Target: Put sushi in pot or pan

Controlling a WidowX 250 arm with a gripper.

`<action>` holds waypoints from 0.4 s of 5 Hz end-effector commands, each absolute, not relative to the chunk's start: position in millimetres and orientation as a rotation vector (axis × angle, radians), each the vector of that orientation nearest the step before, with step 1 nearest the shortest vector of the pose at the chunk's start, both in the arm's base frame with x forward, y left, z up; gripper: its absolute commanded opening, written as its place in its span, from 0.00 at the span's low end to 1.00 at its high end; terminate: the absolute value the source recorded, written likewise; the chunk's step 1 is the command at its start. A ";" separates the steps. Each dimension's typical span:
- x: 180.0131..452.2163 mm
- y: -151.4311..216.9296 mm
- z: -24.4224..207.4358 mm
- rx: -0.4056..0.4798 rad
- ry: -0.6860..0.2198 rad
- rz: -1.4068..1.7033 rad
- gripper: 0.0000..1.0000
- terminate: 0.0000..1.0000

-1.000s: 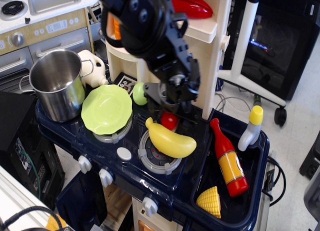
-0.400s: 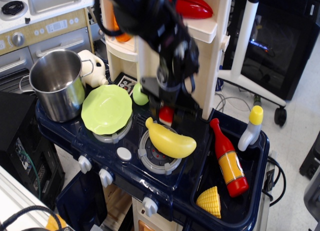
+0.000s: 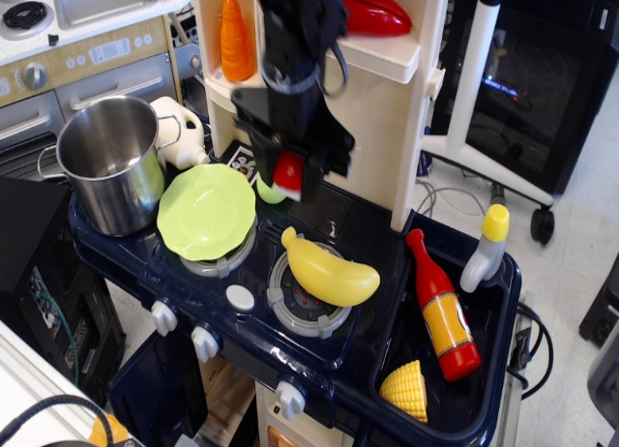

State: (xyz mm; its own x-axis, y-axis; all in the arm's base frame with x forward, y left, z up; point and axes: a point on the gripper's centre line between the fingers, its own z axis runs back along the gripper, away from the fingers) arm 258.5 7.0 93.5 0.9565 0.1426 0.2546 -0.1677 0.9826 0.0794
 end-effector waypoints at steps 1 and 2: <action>237.8 51.0 113.7 0.126 -0.227 0.186 0.00 0.00; 232.3 80.0 123.4 0.198 -0.208 0.198 0.00 0.00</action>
